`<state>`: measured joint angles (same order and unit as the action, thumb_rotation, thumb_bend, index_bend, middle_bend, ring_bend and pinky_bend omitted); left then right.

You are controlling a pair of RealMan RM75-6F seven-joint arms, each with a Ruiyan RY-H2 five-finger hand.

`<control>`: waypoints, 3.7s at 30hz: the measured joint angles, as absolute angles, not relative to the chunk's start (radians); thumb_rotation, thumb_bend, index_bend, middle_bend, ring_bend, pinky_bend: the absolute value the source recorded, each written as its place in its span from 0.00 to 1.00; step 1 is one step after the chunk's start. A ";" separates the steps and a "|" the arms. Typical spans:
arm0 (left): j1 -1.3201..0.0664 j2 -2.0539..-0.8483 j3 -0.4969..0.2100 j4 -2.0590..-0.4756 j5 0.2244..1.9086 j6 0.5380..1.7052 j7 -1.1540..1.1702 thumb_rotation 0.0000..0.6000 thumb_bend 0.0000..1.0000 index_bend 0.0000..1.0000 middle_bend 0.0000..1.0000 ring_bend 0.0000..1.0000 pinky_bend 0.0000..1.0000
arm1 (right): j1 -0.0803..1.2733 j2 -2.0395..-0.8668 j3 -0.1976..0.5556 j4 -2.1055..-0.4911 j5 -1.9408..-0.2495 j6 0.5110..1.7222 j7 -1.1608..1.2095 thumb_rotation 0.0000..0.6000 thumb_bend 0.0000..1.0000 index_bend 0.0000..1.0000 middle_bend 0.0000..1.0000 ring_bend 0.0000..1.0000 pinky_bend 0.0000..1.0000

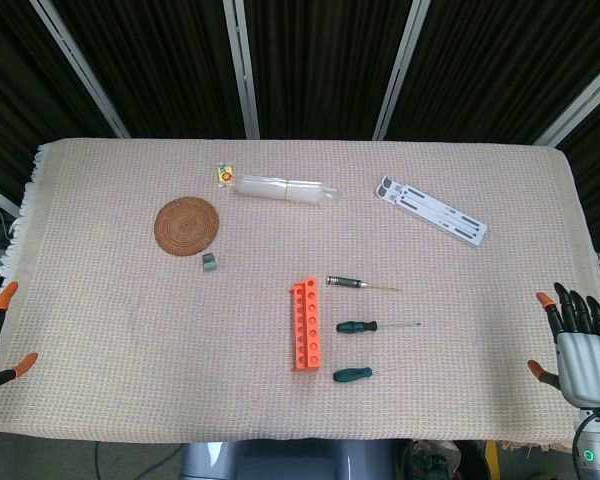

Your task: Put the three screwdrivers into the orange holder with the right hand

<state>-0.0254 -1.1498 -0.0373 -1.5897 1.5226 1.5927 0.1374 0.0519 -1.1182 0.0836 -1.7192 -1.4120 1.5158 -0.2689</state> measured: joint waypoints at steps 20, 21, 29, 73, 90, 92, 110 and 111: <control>0.004 -1.129 -0.012 -1.579 1.547 1.610 0.075 1.00 0.02 0.11 0.00 0.00 0.00 | 0.023 -1.119 0.062 -1.691 -1.479 1.550 -0.158 1.00 0.03 0.18 0.00 0.00 0.00; 0.005 -1.126 -0.011 -1.579 1.551 1.613 0.072 1.00 0.02 0.11 0.00 0.00 0.00 | 0.023 -1.118 0.060 -1.689 -1.483 1.549 -0.155 1.00 0.04 0.19 0.00 0.00 0.00; 0.009 -1.116 -0.012 -1.581 1.559 1.621 0.062 1.00 0.02 0.11 0.00 0.00 0.00 | 0.031 -1.113 0.054 -1.693 -1.516 1.541 -0.148 1.00 0.18 0.26 0.00 0.00 0.00; -0.073 -1.072 -0.048 -1.652 1.499 1.486 0.138 1.00 0.02 0.12 0.00 0.00 0.00 | 0.583 -1.442 0.145 -1.853 -0.914 1.072 -1.034 1.00 0.22 0.40 0.03 0.00 0.00; -0.077 -1.071 -0.043 -1.644 1.481 1.471 0.120 1.00 0.02 0.12 0.00 0.00 0.00 | 0.746 -1.587 0.147 -1.766 -0.689 1.102 -1.142 1.00 0.23 0.42 0.03 0.00 0.00; -0.077 -1.070 -0.043 -1.644 1.480 1.471 0.117 1.00 0.02 0.12 0.00 0.00 0.00 | 0.762 -1.602 0.144 -1.752 -0.666 1.105 -1.146 1.00 0.23 0.43 0.03 0.00 0.00; -0.083 -1.076 -0.042 -1.624 1.469 1.459 0.092 1.00 0.02 0.12 0.00 0.00 0.00 | 0.836 -1.668 0.112 -1.695 -0.579 1.133 -1.121 1.00 0.24 0.45 0.05 0.00 0.00; -0.083 -1.076 -0.042 -1.622 1.467 1.459 0.090 1.00 0.02 0.12 0.00 0.00 0.00 | 0.838 -1.668 0.111 -1.694 -0.578 1.134 -1.119 1.00 0.24 0.45 0.05 0.00 0.00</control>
<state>-0.0826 -1.0764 -0.0419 -1.6217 1.4675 1.4586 0.0896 0.8380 -1.6683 0.1107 -1.6937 -0.5780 1.1339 -1.1193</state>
